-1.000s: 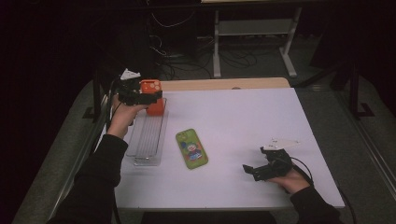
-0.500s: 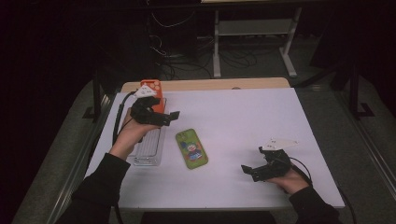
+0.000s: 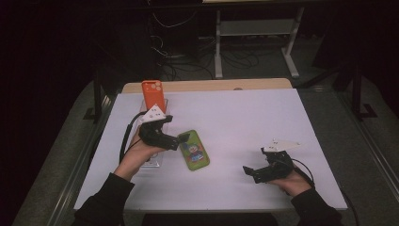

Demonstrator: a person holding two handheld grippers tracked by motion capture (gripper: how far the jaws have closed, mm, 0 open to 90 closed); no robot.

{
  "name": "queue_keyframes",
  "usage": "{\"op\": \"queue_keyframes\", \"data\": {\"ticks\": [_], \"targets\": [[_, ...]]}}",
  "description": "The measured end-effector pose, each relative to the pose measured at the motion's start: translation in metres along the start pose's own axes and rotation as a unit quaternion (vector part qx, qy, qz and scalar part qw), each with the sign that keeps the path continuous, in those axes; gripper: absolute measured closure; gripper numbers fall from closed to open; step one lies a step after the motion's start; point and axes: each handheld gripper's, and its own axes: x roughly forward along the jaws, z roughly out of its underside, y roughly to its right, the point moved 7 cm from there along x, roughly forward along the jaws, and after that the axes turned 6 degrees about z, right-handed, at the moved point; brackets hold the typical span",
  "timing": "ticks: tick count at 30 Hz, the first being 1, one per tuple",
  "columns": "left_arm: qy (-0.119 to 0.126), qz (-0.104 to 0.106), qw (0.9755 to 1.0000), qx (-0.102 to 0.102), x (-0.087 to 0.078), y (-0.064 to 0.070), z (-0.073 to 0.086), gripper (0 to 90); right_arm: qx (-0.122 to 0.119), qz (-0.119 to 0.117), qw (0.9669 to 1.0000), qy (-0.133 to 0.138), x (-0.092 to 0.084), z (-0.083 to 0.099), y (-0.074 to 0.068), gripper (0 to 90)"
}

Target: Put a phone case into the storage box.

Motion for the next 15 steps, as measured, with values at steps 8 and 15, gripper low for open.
{"op": "queue_keyframes", "data": {"ticks": [8, 15], "targets": [[-0.027, 0.011, 0.9995, 0.013, 0.001, 0.004, 0.019, 1.8, 0.011, -0.001, 0.9999, -0.005, 0.008, -0.008, -0.005, 0.0], [-0.046, 0.013, 0.9988, 0.006, 0.006, 0.017, 0.029, 24.8, 0.008, 0.003, 0.9999, -0.009, 0.008, -0.005, -0.006, 0.0]]}}
